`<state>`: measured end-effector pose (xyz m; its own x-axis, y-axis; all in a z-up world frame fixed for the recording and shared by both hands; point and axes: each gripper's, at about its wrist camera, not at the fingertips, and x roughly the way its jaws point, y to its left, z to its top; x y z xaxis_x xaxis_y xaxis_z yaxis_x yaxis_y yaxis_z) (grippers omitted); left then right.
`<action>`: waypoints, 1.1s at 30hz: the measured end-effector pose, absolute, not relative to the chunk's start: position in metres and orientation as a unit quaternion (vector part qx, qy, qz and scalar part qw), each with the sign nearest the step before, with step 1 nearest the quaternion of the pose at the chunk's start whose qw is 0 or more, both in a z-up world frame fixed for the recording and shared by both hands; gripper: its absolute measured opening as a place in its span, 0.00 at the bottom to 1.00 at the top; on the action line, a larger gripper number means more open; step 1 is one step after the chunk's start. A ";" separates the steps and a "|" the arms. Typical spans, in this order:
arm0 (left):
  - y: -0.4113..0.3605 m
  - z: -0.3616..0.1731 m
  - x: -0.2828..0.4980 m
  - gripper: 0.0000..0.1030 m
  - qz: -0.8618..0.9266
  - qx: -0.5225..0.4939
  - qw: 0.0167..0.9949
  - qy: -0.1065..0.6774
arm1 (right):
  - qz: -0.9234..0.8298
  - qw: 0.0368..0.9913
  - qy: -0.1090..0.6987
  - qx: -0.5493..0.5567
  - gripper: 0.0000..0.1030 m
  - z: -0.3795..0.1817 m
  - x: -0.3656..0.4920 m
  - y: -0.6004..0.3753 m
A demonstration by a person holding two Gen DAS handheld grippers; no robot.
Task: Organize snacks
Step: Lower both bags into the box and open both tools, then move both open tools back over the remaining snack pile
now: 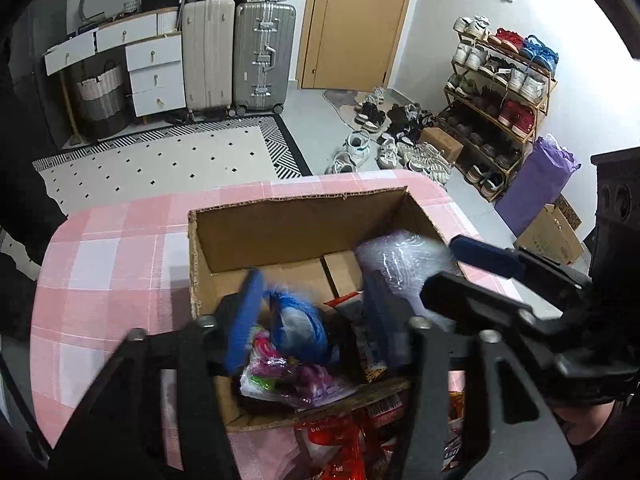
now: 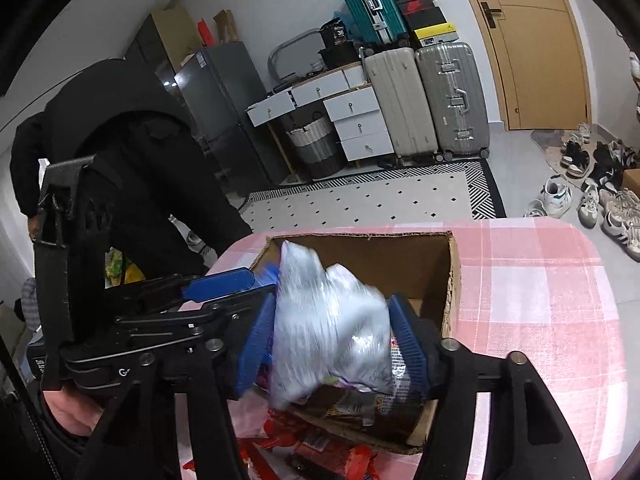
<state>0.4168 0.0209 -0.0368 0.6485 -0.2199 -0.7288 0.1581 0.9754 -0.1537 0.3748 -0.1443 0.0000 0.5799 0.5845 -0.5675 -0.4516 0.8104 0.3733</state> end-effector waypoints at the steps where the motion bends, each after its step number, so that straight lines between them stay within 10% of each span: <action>1: 0.023 -0.037 0.419 0.65 -0.100 -0.037 0.907 0.408 | 0.280 0.889 0.352 0.091 0.78 0.000 0.375 -0.145; 33: 0.029 0.037 0.284 0.84 -0.057 -0.024 0.940 0.336 | 0.247 0.927 0.277 0.048 0.95 0.067 0.271 -0.175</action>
<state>0.2835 0.0285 0.0366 0.7682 -0.1224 -0.6284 0.0908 0.9925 -0.0823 0.2707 -0.1746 0.0673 0.7244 0.4847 -0.4903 -0.4318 0.8734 0.2253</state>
